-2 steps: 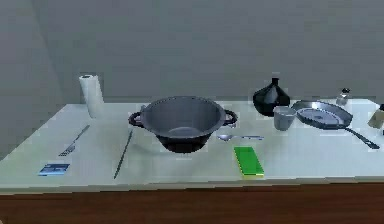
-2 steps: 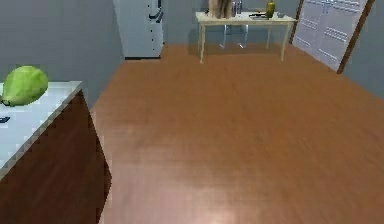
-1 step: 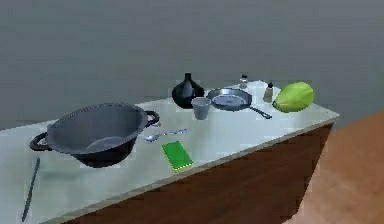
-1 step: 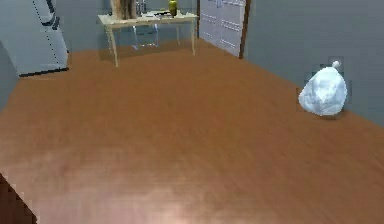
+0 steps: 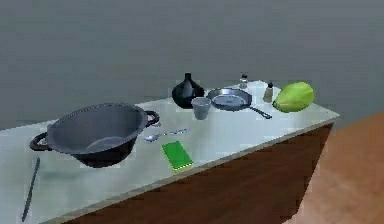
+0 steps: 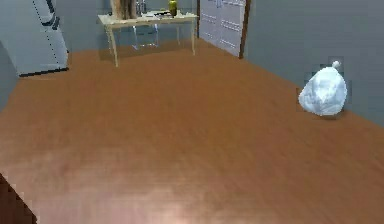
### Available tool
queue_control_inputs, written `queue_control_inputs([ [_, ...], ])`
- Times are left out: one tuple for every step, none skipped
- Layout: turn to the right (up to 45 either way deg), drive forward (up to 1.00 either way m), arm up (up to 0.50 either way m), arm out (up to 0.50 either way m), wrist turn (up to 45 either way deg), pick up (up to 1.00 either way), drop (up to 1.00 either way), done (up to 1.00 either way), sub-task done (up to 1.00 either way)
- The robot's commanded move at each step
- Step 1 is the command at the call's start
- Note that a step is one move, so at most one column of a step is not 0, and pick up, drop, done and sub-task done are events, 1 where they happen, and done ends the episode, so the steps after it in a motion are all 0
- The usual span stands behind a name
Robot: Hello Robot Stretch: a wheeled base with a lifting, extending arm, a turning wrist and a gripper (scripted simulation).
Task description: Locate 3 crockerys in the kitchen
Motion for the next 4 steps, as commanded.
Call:
queue_control_inputs([
  [45.0,0.00,0.00,0.00,0.0,0.00,0.00,0.00,0.00],
  [36.0,0.00,0.00,0.00,0.0,0.00,0.00,0.00,0.00],
  [0.0,1.00,0.00,0.00,0.0,0.00,0.00,0.00,0.00],
  [0.0,1.00,0.00,0.00,0.0,0.00,0.00,0.00,0.00],
])
